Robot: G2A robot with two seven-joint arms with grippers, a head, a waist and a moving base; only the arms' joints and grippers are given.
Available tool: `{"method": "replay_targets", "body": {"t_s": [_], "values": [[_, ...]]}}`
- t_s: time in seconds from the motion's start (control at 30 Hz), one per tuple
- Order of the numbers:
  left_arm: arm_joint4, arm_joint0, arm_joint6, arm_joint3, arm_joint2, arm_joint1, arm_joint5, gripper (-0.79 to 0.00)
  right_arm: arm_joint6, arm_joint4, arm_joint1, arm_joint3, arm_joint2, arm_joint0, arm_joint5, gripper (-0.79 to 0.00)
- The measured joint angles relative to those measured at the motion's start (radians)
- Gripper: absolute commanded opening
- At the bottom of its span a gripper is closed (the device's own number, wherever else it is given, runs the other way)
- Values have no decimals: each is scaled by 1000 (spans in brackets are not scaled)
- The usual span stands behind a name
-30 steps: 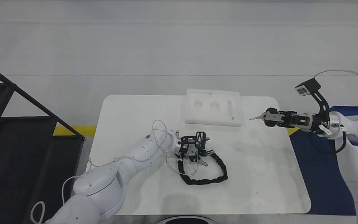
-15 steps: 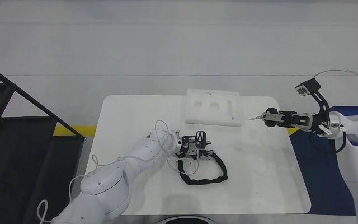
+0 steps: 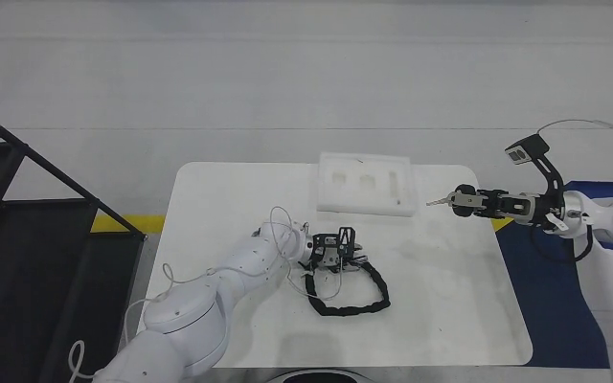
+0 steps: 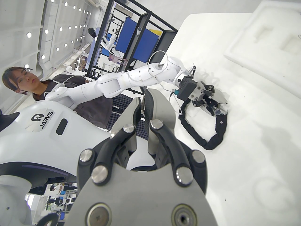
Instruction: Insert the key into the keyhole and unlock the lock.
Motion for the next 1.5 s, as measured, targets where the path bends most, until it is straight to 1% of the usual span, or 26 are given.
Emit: {"method": "replay_targets", "body": {"t_s": [0.03,0.23,0.33,0.47,0.67,0.8,0.87,1.03,1.17,1.27,1.4,1.5], "values": [[4,-2,-6,0,1,-2,4,-785,0,0,0,0,0,0,0,-785],[9,-10,-12,7,-4,-11,29,-785,0,0,0,0,0,0,0,-785],[10,-15,9,8,-8,-11,40,-785,0,0,0,0,0,0,0,-785],[7,-24,67,2,-17,-5,44,-785,0,0,0,0,0,0,0,-785],[5,-42,183,-19,-32,15,34,-785,0,0,0,0,0,0,0,-785],[18,-57,289,-56,-42,39,24,-785,0,0,0,0,0,0,0,-785],[27,-64,317,-76,-48,51,28,-785,0,0,0,0,0,0,0,-785],[24,-71,375,-178,-76,92,-2,-785,0,0,0,0,0,0,0,-785],[-1,-65,358,-295,-109,130,-21,-785,-30,-27,2,-33,4,-13,20,-785],[-15,-57,332,-389,-143,163,-46,-785,-34,-67,12,-105,27,-35,64,-785],[-51,-33,259,-530,-212,207,-58,-785,-10,-62,25,-210,88,-78,101,-785],[-86,-12,182,-642,-269,234,-57,-785,-55,-84,34,-272,149,-117,130,-785]]}}
